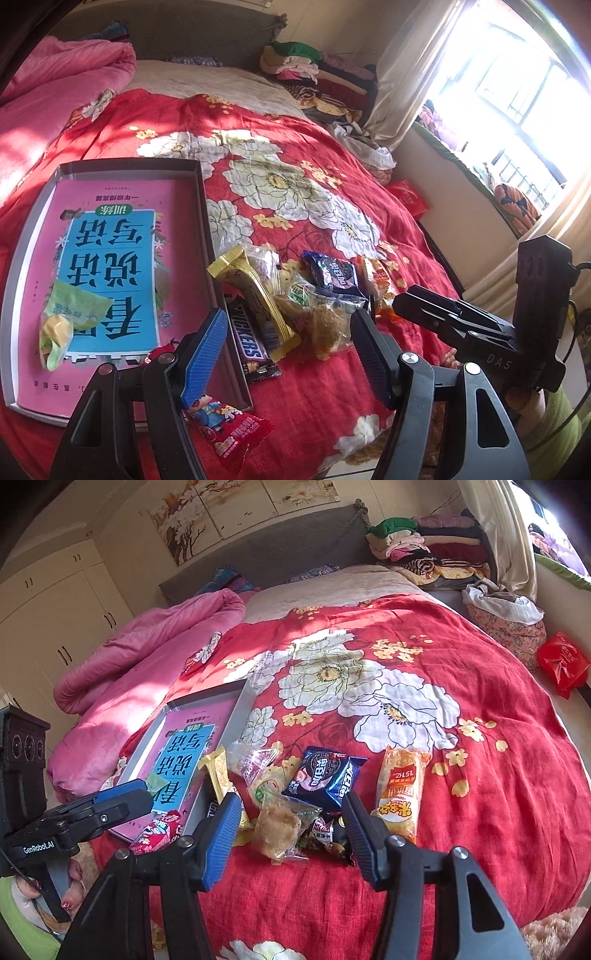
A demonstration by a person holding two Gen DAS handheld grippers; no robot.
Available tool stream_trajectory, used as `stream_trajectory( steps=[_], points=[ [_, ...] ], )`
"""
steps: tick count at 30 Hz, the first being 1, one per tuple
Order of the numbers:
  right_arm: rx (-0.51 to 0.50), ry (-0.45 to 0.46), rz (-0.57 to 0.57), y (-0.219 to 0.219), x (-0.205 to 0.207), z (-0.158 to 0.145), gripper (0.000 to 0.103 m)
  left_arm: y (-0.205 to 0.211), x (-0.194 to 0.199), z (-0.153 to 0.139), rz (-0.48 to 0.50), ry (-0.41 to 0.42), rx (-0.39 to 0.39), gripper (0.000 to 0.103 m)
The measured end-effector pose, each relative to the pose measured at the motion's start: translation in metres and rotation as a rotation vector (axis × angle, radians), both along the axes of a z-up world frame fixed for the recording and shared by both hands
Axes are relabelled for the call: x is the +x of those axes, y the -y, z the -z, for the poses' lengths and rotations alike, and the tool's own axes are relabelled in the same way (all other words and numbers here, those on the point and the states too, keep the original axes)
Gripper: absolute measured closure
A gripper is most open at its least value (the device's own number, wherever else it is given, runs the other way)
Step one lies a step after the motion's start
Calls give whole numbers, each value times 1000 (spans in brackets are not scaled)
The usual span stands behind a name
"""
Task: Organize snacks
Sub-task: 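Move right tool to the clear pastry bag while left tool moves to the yellow wrapper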
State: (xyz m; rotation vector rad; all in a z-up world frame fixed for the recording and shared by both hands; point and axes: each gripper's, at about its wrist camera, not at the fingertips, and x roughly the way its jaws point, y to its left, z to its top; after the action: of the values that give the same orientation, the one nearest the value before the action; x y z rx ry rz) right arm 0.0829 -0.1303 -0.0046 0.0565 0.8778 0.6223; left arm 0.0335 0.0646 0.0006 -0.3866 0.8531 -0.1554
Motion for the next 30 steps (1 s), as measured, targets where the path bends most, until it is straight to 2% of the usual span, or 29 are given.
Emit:
stream_trajectory(
  steps=[7, 14, 23, 26, 30],
  points=[
    [-14, -24, 1, -1, 1, 6, 47, 10, 17, 8, 28, -48, -10, 33],
    [-56, -44, -37, -12, -2, 15, 47, 20, 34, 17, 46, -103, -13, 43],
    [-94, -57, -76, -23, -5, 25, 47, 21, 56, 34, -2, -188, 1, 44],
    [-108, -65, -88, -27, -5, 29, 47, 21, 63, 41, -12, -209, 7, 54],
    [-113, -75, -113, -34, -6, 35, 47, 19, 69, 49, -27, -232, 13, 57]
  ],
)
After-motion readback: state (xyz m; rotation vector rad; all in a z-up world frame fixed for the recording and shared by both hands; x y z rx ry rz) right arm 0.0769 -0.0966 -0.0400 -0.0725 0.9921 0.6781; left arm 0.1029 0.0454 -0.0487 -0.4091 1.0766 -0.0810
